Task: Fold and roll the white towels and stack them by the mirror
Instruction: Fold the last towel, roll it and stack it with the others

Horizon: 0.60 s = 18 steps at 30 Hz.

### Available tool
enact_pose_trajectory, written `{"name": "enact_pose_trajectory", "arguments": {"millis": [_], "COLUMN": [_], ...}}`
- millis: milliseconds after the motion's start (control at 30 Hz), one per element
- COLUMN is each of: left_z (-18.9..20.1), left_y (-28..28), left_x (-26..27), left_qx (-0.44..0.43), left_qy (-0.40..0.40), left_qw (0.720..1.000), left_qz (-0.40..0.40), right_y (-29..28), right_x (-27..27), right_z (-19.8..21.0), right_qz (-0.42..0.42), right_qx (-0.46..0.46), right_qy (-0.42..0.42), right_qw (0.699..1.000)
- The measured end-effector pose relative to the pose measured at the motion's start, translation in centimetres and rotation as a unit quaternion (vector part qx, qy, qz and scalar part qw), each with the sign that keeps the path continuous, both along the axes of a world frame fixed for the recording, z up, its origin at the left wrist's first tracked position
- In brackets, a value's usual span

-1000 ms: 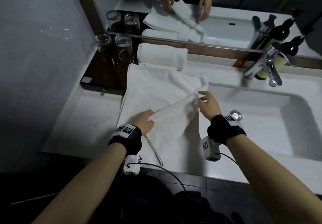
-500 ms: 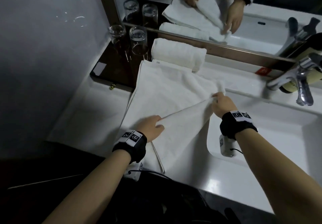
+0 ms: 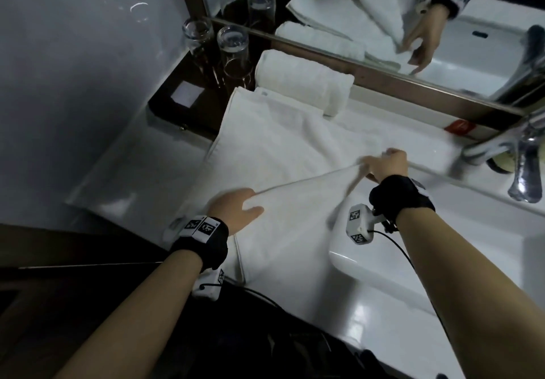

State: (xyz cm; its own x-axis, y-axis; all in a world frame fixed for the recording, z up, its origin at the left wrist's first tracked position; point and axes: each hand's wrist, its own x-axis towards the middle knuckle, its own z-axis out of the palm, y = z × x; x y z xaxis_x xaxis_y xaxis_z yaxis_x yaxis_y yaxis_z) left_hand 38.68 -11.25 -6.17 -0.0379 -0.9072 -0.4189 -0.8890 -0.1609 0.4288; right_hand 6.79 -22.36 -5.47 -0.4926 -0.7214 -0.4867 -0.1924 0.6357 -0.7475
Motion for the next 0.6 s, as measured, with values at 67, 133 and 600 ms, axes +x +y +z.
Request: {"name": "enact_pose_trajectory", "arguments": {"millis": [67, 133, 600], "left_z": [0.0, 0.2, 2.2], "left_y": [0.0, -0.1, 5.0], "left_x": [0.0, 0.0, 10.1], "left_qx": [0.002, 0.013, -0.019], "left_qy": [0.002, 0.017, 0.119], "left_qw": [1.000, 1.000, 0.973], "left_qz": [0.003, 0.013, 0.196], "right_y": [-0.4, -0.8, -5.1], "right_x": [-0.1, 0.5, 18.3], "right_z": [0.3, 1.4, 8.2], "right_qz": [0.003, 0.044, 0.212], "right_qx": [-0.005, -0.043, -0.155], "right_qy": [-0.029, 0.027, -0.134], "right_qw": [1.000, 0.998, 0.956]}}
